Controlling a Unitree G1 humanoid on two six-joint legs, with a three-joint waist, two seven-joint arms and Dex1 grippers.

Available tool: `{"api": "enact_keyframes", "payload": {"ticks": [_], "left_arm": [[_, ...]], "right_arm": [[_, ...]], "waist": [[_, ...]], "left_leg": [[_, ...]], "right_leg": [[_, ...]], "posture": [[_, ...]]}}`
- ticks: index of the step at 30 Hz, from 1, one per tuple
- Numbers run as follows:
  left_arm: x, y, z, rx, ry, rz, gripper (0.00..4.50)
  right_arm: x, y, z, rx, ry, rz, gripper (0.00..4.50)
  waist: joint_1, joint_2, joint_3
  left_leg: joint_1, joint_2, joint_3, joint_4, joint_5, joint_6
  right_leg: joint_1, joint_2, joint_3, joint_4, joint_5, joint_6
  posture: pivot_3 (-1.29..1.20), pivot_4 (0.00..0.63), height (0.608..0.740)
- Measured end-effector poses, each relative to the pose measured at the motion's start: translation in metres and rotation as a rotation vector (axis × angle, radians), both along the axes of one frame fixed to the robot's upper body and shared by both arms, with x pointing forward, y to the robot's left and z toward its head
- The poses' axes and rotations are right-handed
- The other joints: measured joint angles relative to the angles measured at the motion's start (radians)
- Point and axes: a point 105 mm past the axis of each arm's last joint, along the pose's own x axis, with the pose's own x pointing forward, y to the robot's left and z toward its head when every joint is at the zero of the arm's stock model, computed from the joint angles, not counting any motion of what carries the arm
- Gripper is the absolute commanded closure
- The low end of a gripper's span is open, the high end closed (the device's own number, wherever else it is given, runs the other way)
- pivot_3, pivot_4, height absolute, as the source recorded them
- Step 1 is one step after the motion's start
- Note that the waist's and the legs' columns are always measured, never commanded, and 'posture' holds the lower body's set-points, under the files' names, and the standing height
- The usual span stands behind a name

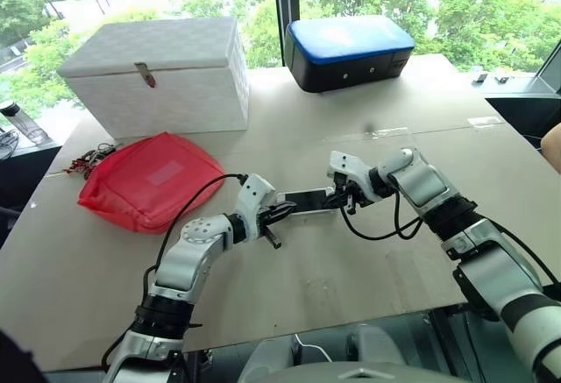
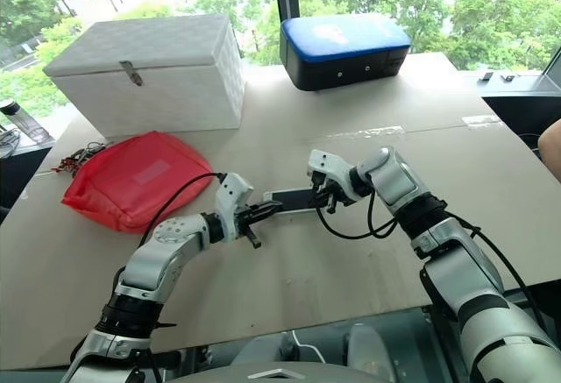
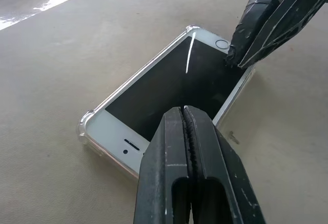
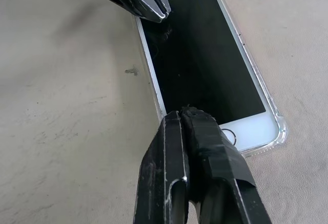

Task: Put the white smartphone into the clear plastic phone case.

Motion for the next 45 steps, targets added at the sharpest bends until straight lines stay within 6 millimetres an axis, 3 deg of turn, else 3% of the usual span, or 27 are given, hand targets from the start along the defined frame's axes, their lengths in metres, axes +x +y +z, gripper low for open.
{"api": "enact_keyframes", "payload": {"ticks": [11,18,24,28,30,33,34,35,41,43,45], "left_arm": [[-0.001,-0.002,-0.001,0.001,0.001,-0.007,4.47],[-0.001,-0.002,0.000,0.001,0.001,-0.007,4.47],[-0.001,-0.001,0.000,0.002,0.001,-0.007,4.47],[-0.002,0.000,-0.001,-0.013,0.003,0.002,4.47],[-0.003,0.000,0.015,-0.093,-0.066,0.015,4.47],[-0.001,0.002,0.032,-0.153,-0.131,0.037,3.88],[0.001,0.003,0.040,-0.173,-0.171,0.050,3.40],[0.002,0.004,0.046,-0.197,-0.192,0.059,3.11],[0.030,0.030,0.096,-0.340,-0.362,0.261,0.21],[0.038,0.045,0.106,-0.380,-0.380,0.350,0.00],[0.044,0.058,0.108,-0.406,-0.358,0.427,0.00]], "right_arm": [[0.000,-0.003,-0.004,-0.026,0.019,-0.017,4.50],[0.000,-0.004,-0.007,-0.029,0.040,-0.025,4.50],[0.000,-0.002,-0.007,-0.022,0.039,-0.024,4.50],[-0.001,-0.002,-0.005,0.132,-0.006,-0.112,4.50],[-0.006,-0.001,0.004,0.383,-0.099,-0.245,4.50],[-0.008,-0.002,0.017,0.537,-0.130,-0.329,4.50],[-0.007,-0.005,0.022,0.579,-0.153,-0.371,3.93],[-0.006,-0.008,0.028,0.601,-0.188,-0.400,3.75],[0.000,-0.037,0.063,0.644,-0.414,-0.544,0.82],[-0.003,-0.046,0.070,0.639,-0.459,-0.562,0.05],[-0.007,-0.061,0.076,0.623,-0.500,-0.581,0.05]], "waist": [[0.013,0.000,-0.001],[0.014,-0.001,0.000],[0.012,0.000,0.000],[0.013,0.000,0.012],[0.014,0.000,0.030],[0.011,0.000,0.038],[0.009,0.000,0.040],[0.008,0.001,0.044],[0.015,-0.002,0.062],[0.016,-0.002,0.062],[0.016,-0.003,0.063]], "left_leg": [[0.002,0.000,0.000,-0.003,0.000,0.000],[0.015,0.000,-0.001,-0.010,-0.001,-0.001],[0.015,0.000,-0.001,-0.011,-0.002,-0.003],[0.012,0.000,-0.003,-0.011,-0.002,-0.003],[-0.006,0.000,-0.004,-0.010,0.003,-0.006],[-0.027,0.000,-0.003,-0.005,0.004,-0.007],[-0.038,0.000,-0.003,-0.002,0.004,-0.007],[-0.042,-0.001,-0.004,0.002,0.004,-0.007],[-0.048,-0.003,-0.008,0.004,0.004,-0.007],[-0.048,-0.003,-0.009,0.004,0.004,-0.007],[-0.048,-0.003,-0.009,0.004,0.004,-0.006]], "right_leg": [[0.001,0.000,0.000,-0.002,0.000,0.000],[0.014,0.000,0.000,-0.008,-0.005,0.007],[0.014,0.000,0.000,-0.009,-0.006,0.007],[0.013,0.000,0.000,-0.010,-0.006,0.007],[-0.005,0.000,-0.001,-0.010,-0.002,0.002],[-0.029,0.000,0.000,-0.001,-0.001,0.001],[-0.040,0.000,0.000,0.001,-0.001,0.000],[-0.044,0.000,0.000,0.001,-0.001,0.000],[-0.045,-0.002,-0.008,-0.002,-0.001,0.001],[-0.045,-0.002,-0.008,-0.002,-0.001,0.001],[-0.044,-0.002,-0.008,-0.002,-0.001,0.001]], "posture": [[0.00,0.150,0.740],[0.00,0.150,0.740],[0.00,0.150,0.740],[0.00,0.150,0.740],[0.00,0.150,0.740],[0.00,0.150,0.740],[0.00,0.150,0.740],[0.00,0.150,0.740],[0.00,0.150,0.740],[0.00,0.150,0.740],[0.00,0.150,0.740]]}}
